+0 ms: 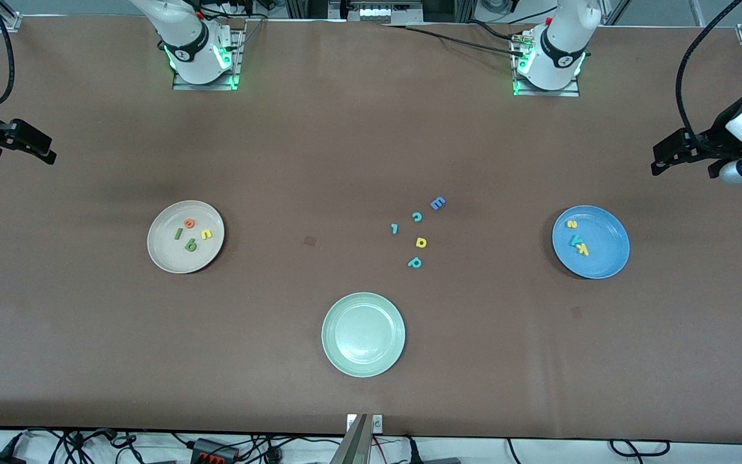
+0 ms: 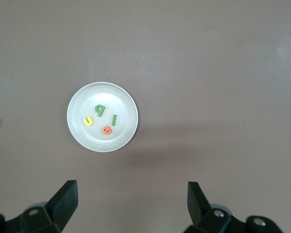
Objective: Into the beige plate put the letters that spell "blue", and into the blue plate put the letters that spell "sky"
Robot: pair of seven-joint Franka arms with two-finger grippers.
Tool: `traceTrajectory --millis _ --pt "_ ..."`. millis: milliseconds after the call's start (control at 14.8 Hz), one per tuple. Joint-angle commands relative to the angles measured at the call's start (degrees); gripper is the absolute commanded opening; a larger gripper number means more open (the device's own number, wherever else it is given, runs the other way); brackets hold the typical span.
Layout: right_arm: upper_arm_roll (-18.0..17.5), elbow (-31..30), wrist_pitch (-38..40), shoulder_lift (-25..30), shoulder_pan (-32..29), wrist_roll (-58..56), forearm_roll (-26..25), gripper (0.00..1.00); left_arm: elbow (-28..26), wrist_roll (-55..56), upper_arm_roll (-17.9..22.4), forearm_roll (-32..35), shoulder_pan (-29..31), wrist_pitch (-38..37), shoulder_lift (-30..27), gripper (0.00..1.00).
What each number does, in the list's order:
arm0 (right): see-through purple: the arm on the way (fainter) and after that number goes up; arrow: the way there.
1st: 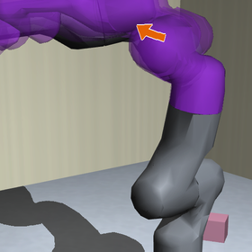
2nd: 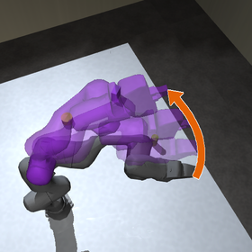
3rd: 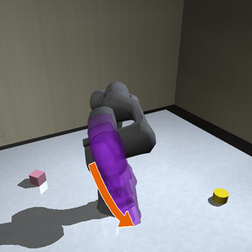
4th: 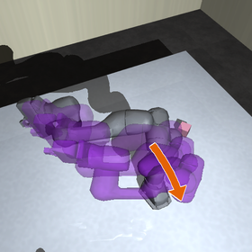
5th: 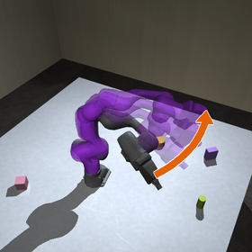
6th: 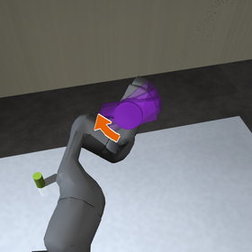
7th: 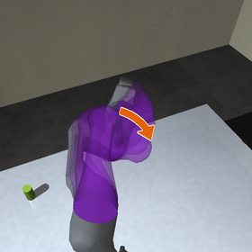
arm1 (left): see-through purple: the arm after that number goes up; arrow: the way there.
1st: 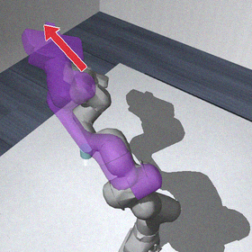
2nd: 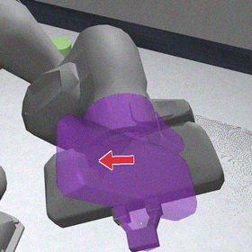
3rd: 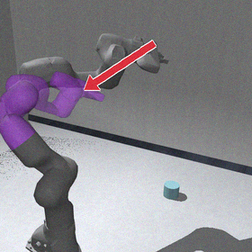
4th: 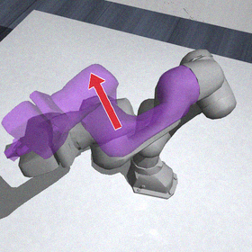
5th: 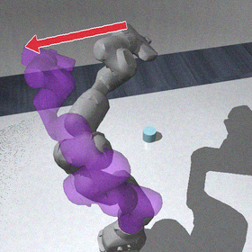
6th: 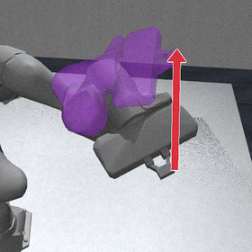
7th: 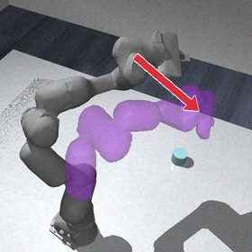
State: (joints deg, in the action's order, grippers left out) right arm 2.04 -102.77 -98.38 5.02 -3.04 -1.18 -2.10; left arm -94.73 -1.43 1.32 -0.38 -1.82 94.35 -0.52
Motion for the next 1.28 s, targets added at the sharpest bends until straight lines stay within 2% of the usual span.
traceTrajectory --millis 0,1215 --pt "-0.1 -1.0 1.6 1.2 0.0 -0.2 -0.1 1.0 1.1 -0.2 0.1 0.8 -0.1 -0.9 0.3 1.0" --pt "0.4 -1.0 3.5 1.8 -0.2 -1.8 -0.2 1.0 1.1 -0.2 0.2 0.7 -0.1 -0.9 0.3 1.0"
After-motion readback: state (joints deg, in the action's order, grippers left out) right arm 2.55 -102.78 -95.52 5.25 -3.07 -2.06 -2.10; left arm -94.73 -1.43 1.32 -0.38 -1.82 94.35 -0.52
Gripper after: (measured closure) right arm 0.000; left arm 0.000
